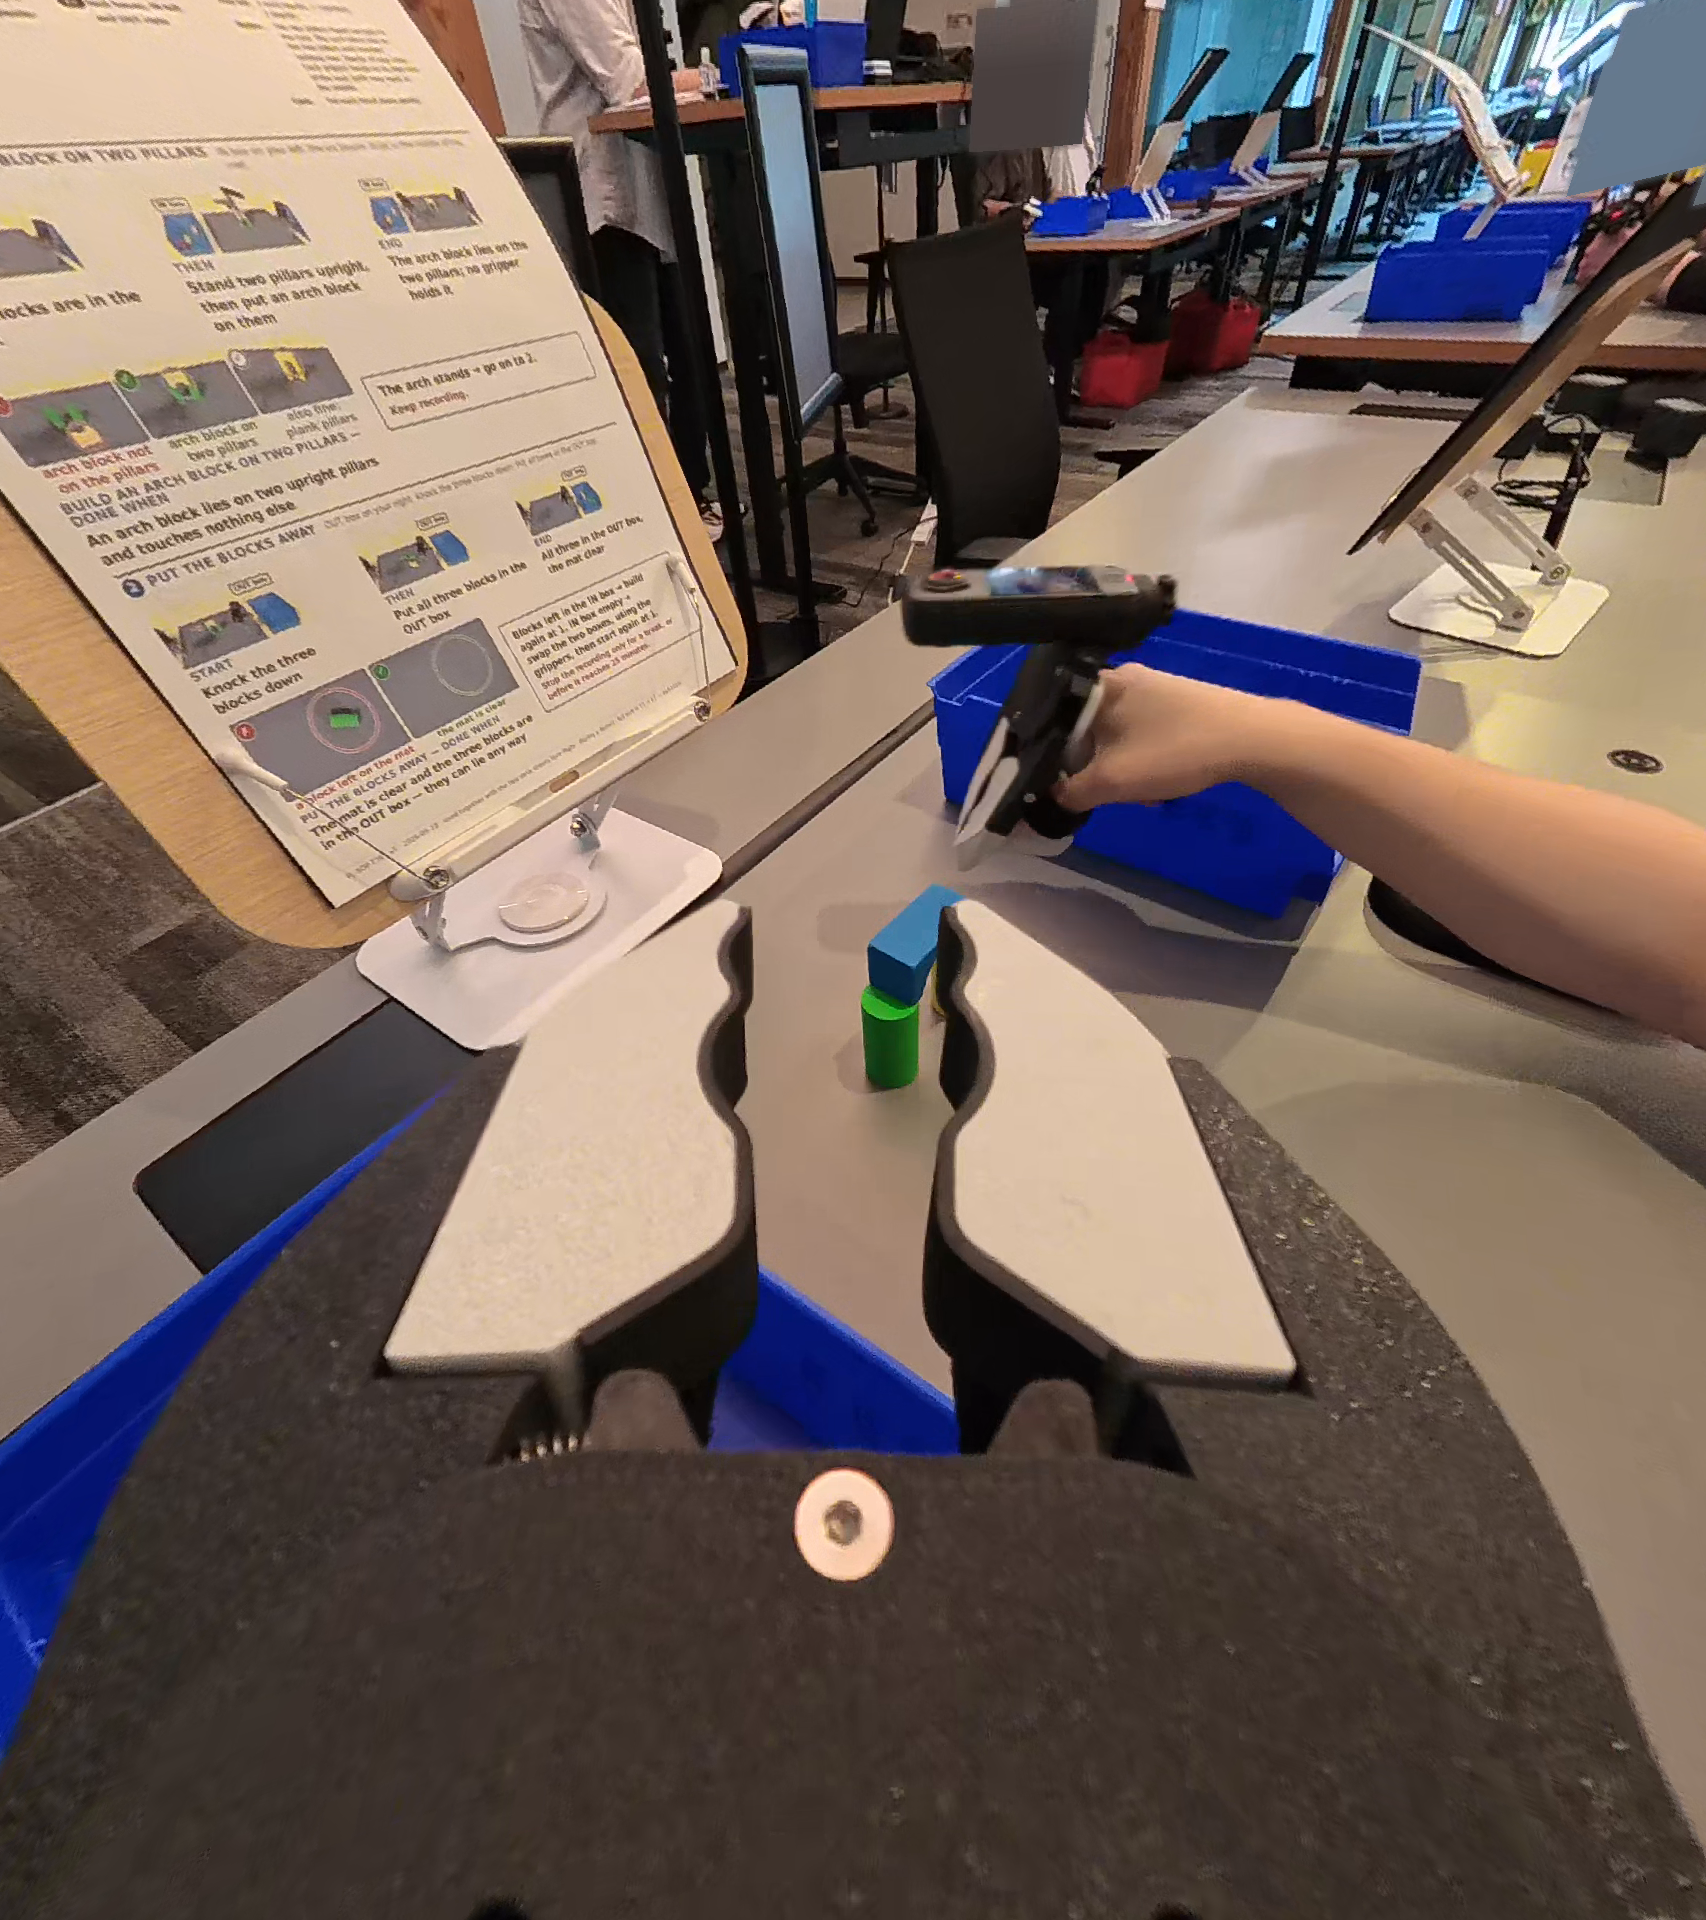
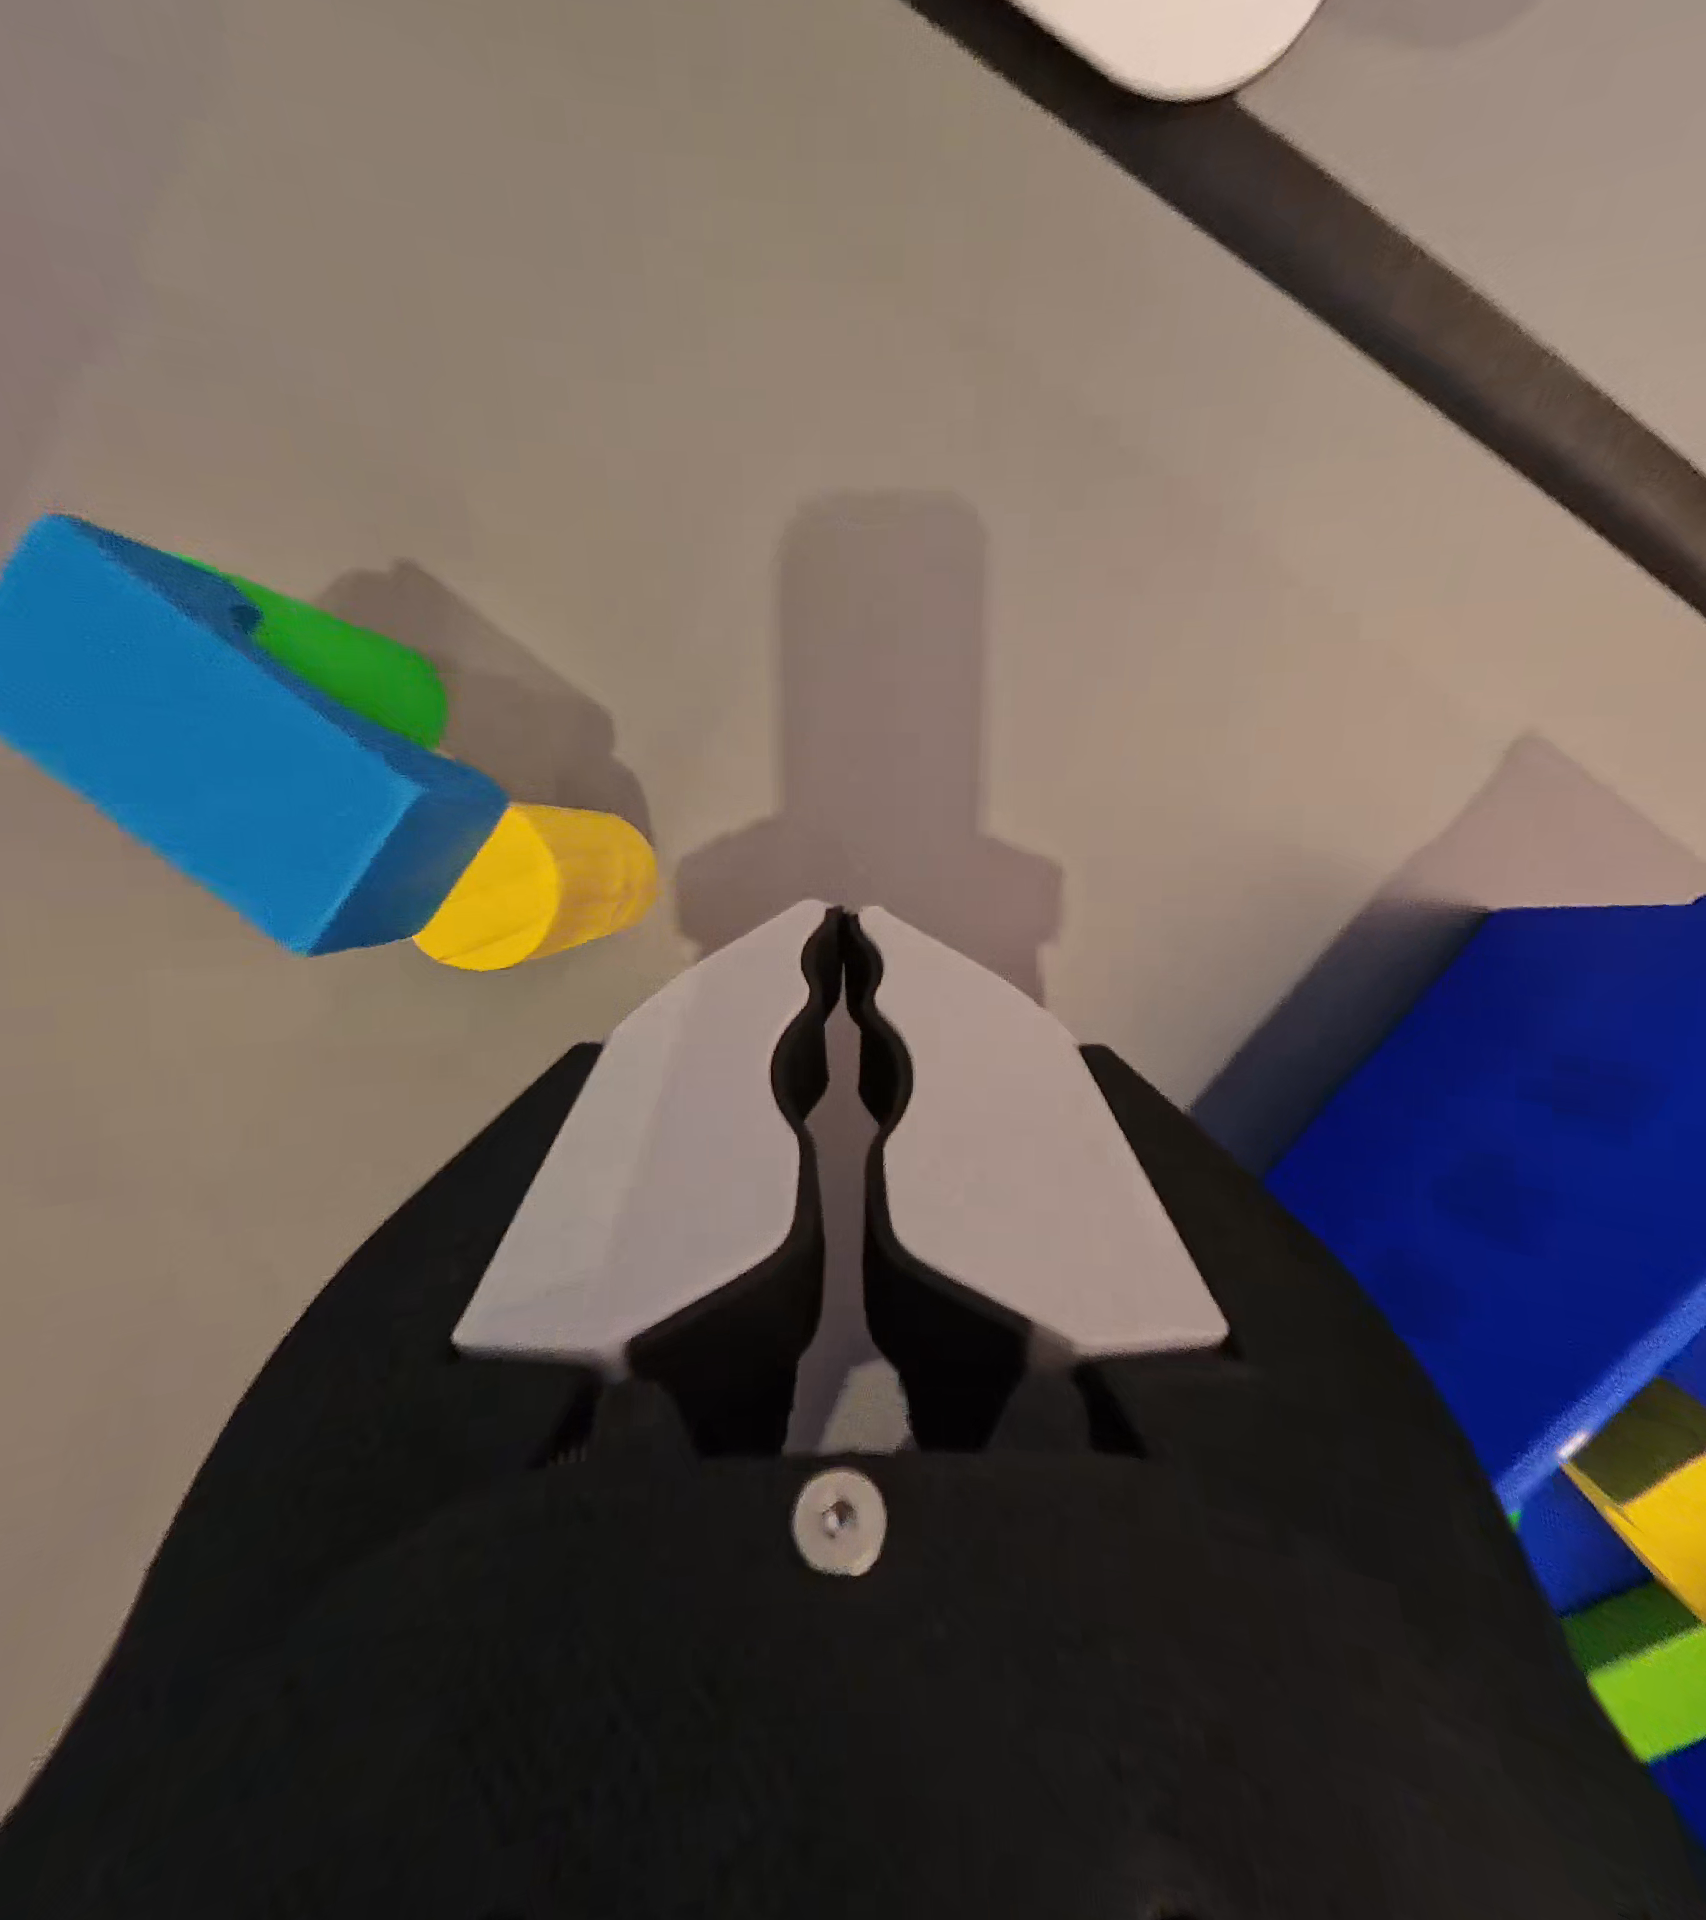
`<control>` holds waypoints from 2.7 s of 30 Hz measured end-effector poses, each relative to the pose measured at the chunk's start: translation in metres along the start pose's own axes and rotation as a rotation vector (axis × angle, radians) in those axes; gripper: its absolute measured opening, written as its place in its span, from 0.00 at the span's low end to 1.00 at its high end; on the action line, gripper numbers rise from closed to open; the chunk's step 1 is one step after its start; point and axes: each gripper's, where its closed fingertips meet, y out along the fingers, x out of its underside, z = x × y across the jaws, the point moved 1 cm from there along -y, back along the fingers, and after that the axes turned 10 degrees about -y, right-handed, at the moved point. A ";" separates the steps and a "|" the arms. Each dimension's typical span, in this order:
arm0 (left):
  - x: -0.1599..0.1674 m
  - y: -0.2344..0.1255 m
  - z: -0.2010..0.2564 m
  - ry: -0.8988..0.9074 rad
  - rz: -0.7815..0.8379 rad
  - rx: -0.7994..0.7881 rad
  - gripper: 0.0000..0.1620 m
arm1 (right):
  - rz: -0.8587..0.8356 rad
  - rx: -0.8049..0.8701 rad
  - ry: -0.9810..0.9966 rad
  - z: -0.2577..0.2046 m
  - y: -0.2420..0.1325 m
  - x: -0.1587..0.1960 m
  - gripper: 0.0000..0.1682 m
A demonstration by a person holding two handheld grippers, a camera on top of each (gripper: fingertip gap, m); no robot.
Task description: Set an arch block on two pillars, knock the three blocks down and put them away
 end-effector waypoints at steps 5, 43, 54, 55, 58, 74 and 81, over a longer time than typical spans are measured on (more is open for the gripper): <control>0.003 0.002 0.007 0.017 -0.029 0.021 0.21 | -0.141 -0.010 0.032 0.015 0.009 0.005 0.01; 0.012 -0.003 0.014 0.038 -0.096 0.050 0.21 | -0.151 -0.090 -0.361 -0.110 0.028 -0.053 0.01; 0.018 0.002 0.017 0.059 -0.135 0.039 0.21 | 0.185 0.041 -0.481 -0.140 -0.036 -0.073 0.01; 0.018 0.002 0.018 0.060 -0.139 0.038 0.21 | 0.264 0.056 -0.442 -0.137 -0.039 -0.073 0.04; 0.018 0.003 0.020 0.062 -0.141 0.045 0.21 | 0.432 0.064 -0.277 -0.128 -0.032 -0.063 0.31; 0.028 0.012 0.023 0.079 -0.201 0.054 0.21 | 0.320 0.003 -0.198 -0.118 -0.005 -0.005 0.42; 0.032 0.014 0.023 0.076 -0.224 0.048 0.21 | 0.455 0.402 -0.032 0.025 -0.190 0.029 0.42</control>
